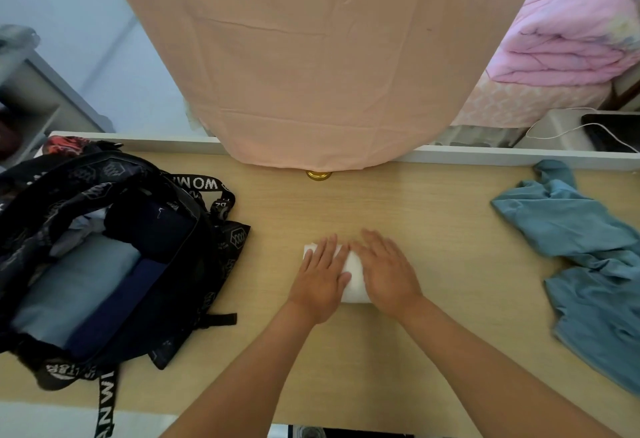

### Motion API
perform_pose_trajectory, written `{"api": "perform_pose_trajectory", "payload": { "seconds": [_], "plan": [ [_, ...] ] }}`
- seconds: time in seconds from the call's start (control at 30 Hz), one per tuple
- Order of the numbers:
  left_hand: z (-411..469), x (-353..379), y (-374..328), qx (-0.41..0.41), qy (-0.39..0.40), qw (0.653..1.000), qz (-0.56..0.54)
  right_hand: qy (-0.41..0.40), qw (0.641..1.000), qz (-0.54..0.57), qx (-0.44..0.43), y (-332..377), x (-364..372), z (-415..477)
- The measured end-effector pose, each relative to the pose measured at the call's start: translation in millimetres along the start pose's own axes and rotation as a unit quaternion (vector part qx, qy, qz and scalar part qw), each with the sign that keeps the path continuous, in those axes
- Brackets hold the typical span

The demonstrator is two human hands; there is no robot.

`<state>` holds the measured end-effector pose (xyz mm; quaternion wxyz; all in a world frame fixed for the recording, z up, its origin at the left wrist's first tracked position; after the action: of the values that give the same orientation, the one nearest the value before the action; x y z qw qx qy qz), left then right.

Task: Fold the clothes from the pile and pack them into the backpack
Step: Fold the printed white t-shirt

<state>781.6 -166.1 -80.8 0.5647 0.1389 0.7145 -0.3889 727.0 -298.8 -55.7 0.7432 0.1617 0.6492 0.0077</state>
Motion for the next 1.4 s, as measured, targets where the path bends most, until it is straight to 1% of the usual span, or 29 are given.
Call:
{"api": "perform_pose_trajectory", "payload": {
  "seconds": [0.03,0.07,0.13,0.17,0.23,0.3,0.4,0.47,0.57,0.63,0.7,0.73,0.77,0.8,0.83,0.93,0.97,1.07,1.13,1.23,1.3,1.37,1.4],
  "plan": [
    [2,1,2,0.003,0.003,1.0,0.002,0.023,1.0,0.003,-0.017,1,6,-5],
    [4,1,4,0.008,0.008,1.0,0.008,0.042,0.999,0.005,-0.015,0,11,-9],
    [12,0,9,-0.006,0.021,1.0,0.014,0.056,0.998,0.011,0.009,-7,17,-13],
    [14,-1,14,-0.03,0.023,0.999,0.011,0.061,0.998,0.011,0.018,-9,19,-12],
    [16,-6,21,-0.087,0.0,0.996,0.0,0.07,0.997,0.016,0.033,-9,21,-10],
    [13,-11,22,-0.149,-0.023,0.988,-0.04,0.066,0.996,0.029,0.051,-8,19,-9],
    [10,-16,20,-0.274,-0.044,0.951,-0.136,0.057,0.994,0.046,0.075,-8,16,-14],
    [14,-21,21,-0.333,-0.043,0.922,-0.193,0.058,0.993,0.051,0.088,-7,16,-18],
    [21,-30,29,-0.389,-0.007,0.886,-0.252,0.067,0.993,0.039,0.089,-4,14,-23],
    [16,-33,34,-0.425,0.033,0.852,-0.305,0.082,0.994,0.016,0.066,0,12,-25],
    [4,-34,30,-0.418,0.079,0.824,-0.374,0.086,0.995,0.011,0.043,5,7,-28],
    [-4,-36,26,-0.403,0.089,0.818,-0.401,0.09,0.995,0.016,0.033,9,3,-30],
    [-11,-39,24,-0.384,0.086,0.82,-0.416,0.093,0.995,0.019,0.021,13,-1,-30],
    [-18,-44,22,-0.358,0.075,0.831,-0.42,0.097,0.995,0.022,0.005,18,-6,-30],
    [-25,-49,20,-0.324,0.061,0.849,-0.413,0.102,0.994,0.027,-0.013,24,-12,-30],
    [-52,-72,13,-0.187,0.011,0.919,-0.346,0.124,0.988,0.052,-0.077,48,-32,-25],
    [-62,-78,13,-0.159,-0.007,0.93,-0.332,0.138,0.984,0.056,-0.095,59,-38,-25],
    [-93,-108,13,-0.102,-0.059,0.939,-0.323,0.176,0.975,0.072,-0.113,93,-47,-26],
    [-112,-130,20,-0.094,-0.078,0.938,-0.325,0.174,0.974,0.09,-0.114,118,-53,-25],
    [-147,-164,37,-0.093,-0.113,0.941,-0.304,0.151,0.969,0.09,-0.175,166,-65,-20],
    [-171,-182,47,-0.093,-0.131,0.946,-0.281,0.159,0.96,0.102,-0.206,200,-72,-18],
    [-191,-200,57,-0.093,-0.161,0.948,-0.258,0.16,0.953,0.123,-0.227,230,-76,-16],
    [-199,-210,63,-0.098,-0.182,0.946,-0.251,0.16,0.952,0.137,-0.224,242,-80,-14]
  ]
}}
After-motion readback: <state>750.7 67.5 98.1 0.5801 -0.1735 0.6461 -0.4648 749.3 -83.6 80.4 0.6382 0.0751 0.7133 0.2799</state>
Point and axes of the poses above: each hand's wrist, its own z-axis towards the middle knuckle, its own x-axis out of the palm, y = z × x, the point moved 6 cm from there along z, towards the middle knuckle, and after that the axes turned 13 degrees about -y, right-handed, at the moved point
